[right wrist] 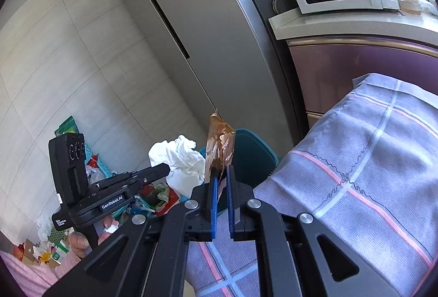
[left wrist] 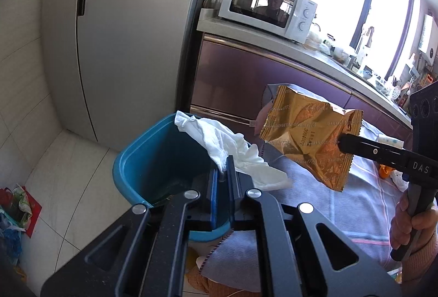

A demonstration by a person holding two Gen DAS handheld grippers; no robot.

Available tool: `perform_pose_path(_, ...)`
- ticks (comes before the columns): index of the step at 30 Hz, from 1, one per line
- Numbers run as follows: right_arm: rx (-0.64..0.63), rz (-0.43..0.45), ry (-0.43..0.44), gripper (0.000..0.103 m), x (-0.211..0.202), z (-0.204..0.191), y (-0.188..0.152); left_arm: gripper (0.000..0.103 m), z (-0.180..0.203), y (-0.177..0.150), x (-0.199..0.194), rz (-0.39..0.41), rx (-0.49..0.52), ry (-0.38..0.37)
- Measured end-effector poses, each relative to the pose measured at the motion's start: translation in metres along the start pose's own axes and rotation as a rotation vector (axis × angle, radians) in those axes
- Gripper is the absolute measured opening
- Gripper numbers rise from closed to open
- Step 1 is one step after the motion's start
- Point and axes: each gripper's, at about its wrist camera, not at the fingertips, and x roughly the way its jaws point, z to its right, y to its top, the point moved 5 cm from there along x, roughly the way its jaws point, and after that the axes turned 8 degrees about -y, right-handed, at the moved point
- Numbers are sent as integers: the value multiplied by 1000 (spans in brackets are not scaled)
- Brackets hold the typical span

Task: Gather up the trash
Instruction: 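Carry the tissue and the brown wrapper over to the teal bin, then open the left tool over the bin while the right tool opens too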

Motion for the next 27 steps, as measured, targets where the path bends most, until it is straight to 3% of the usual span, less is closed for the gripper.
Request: perform_pose_path(27,2,-162,-69,6,88,-14,3,7,-33,-12,58,-96,-61,89)
